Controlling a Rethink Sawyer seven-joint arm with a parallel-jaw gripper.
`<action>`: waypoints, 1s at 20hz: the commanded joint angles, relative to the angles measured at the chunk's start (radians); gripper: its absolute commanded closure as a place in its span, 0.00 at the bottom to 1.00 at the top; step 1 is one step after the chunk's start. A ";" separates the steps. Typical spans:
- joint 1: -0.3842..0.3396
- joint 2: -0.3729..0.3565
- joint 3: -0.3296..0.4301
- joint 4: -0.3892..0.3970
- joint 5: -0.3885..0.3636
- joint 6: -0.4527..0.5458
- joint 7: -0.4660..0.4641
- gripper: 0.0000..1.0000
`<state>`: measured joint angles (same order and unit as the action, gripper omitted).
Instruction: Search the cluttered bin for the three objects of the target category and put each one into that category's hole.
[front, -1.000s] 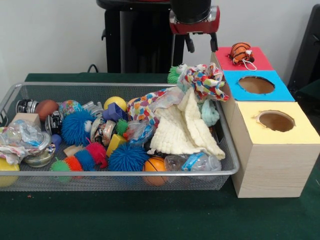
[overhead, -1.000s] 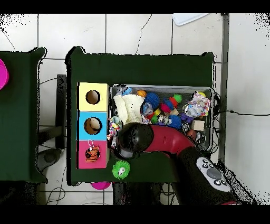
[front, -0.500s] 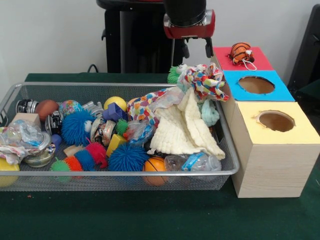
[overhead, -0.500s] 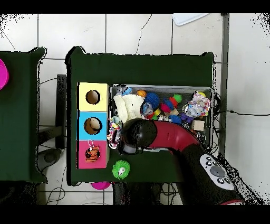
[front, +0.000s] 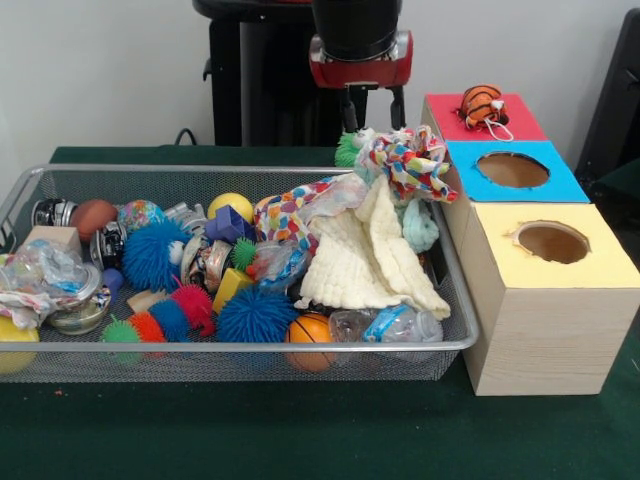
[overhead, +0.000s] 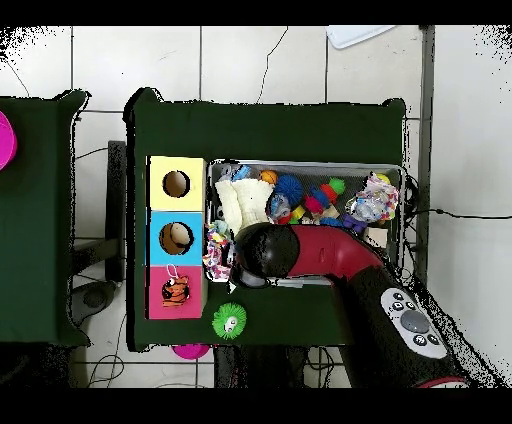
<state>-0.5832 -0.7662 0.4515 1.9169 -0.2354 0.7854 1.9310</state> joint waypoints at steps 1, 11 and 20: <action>-0.031 0.058 -0.017 -0.084 -0.055 -0.087 -0.014 0.00; -0.025 0.069 -0.013 -0.062 -0.055 -0.112 0.001 0.00; -0.033 0.098 0.026 0.001 0.013 -0.155 0.038 0.00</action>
<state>-0.6027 -0.7102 0.4513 1.8996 -0.2443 0.6940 1.9310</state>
